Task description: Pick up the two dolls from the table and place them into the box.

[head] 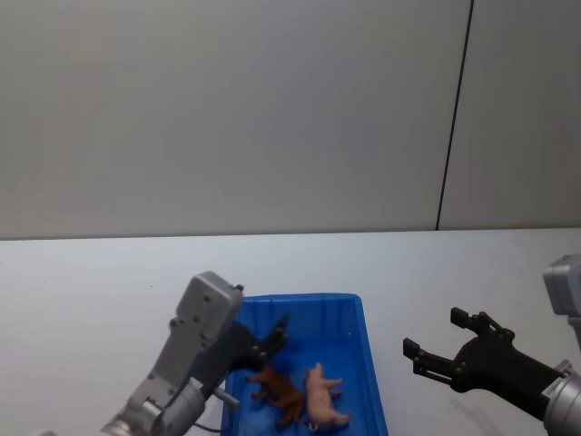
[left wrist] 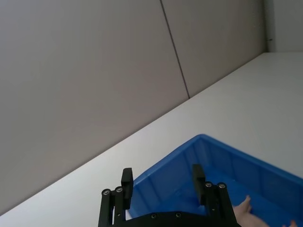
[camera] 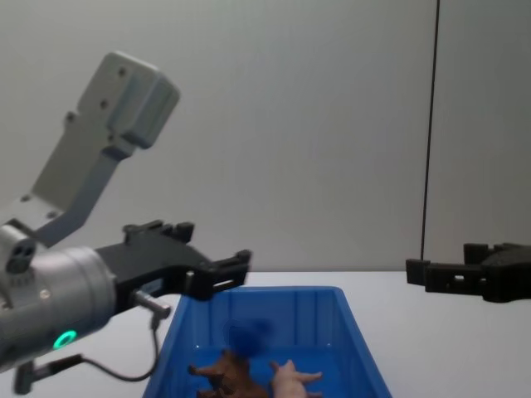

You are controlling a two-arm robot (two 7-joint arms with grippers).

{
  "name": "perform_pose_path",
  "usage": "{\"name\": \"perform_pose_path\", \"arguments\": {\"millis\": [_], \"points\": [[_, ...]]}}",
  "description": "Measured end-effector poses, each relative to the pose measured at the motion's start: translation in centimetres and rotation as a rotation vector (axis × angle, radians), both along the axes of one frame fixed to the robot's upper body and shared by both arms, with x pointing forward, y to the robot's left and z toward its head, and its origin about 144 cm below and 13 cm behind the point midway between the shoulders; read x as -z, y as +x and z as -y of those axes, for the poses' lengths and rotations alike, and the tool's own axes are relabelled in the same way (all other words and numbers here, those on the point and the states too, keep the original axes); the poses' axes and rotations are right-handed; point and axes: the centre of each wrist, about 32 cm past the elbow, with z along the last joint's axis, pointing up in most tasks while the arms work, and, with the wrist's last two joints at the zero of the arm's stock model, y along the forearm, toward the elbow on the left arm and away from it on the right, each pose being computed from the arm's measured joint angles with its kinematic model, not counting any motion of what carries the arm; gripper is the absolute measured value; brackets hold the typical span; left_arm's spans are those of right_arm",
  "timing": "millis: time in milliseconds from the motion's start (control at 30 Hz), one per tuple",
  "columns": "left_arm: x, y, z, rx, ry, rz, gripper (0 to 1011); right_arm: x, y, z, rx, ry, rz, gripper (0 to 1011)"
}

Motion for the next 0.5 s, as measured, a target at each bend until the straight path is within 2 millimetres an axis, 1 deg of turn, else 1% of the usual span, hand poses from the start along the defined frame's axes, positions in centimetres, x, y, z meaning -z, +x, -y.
{"name": "perform_pose_path", "arguments": {"millis": [33,67,100,167,200,233,333,500], "points": [[-0.08,0.2,0.32,0.019,-0.006,0.008,775,0.0,0.0,0.0,0.0,0.0,0.0,1001],[-0.11,0.26,0.4,0.026,-0.008,0.011,792,0.0,0.0,0.0,0.0,0.0,0.0,1001],[-0.14,0.35,0.54,0.033,-0.01,0.014,850,0.0,0.0,0.0,0.0,0.0,0.0,1001],[-0.21,0.5,0.71,0.047,-0.016,0.023,883,0.0,0.0,0.0,0.0,0.0,0.0,1001],[-0.23,0.58,0.79,0.059,-0.02,0.029,922,0.0,0.0,0.0,0.0,0.0,0.0,1001],[-0.25,0.63,0.84,0.064,-0.022,0.033,922,0.0,0.0,0.0,0.0,0.0,0.0,1001],[-0.29,0.73,0.84,0.083,-0.031,0.05,1001,0.0,0.0,0.0,0.0,0.0,0.0,1001],[-0.39,0.8,0.64,0.104,-0.048,0.076,1000,0.0,0.0,0.0,0.0,0.0,0.0,1001]]}}
